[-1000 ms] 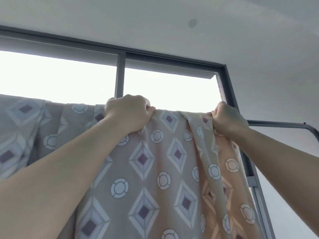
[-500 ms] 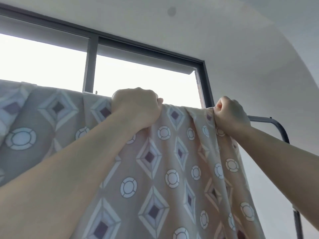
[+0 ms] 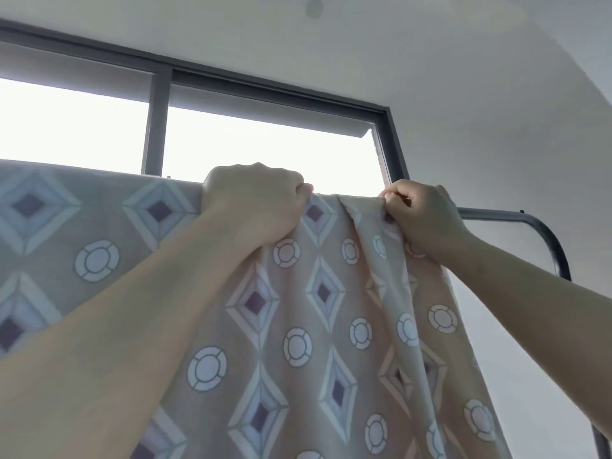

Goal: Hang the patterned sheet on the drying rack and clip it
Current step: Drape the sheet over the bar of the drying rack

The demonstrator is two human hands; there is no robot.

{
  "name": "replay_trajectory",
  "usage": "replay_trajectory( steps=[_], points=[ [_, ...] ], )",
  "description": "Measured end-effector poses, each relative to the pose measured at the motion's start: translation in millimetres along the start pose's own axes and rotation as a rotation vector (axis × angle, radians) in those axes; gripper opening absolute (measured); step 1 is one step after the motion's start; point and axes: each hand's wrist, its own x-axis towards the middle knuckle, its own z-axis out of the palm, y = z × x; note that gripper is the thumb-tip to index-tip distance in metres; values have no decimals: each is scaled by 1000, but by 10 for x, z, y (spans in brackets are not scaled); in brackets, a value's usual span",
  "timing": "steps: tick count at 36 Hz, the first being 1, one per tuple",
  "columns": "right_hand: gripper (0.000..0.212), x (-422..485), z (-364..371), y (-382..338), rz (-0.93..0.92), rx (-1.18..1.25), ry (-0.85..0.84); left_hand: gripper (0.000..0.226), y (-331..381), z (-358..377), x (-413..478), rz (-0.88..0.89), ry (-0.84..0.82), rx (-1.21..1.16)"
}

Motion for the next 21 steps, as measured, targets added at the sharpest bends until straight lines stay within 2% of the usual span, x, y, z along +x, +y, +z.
replay_trajectory(
  steps=[10, 16, 21],
  points=[
    [24, 299, -39, 617, -85, 3, -112, 40, 487, 183, 230, -120, -123, -21],
    [30, 354, -129, 1275, -16, 44, -117, 45, 1093, 420, 494, -110, -101, 24],
    [37, 411, -198, 1797, 40, -26, -80, 41, 1586, 631, 729, -91, -88, 40]
  ],
)
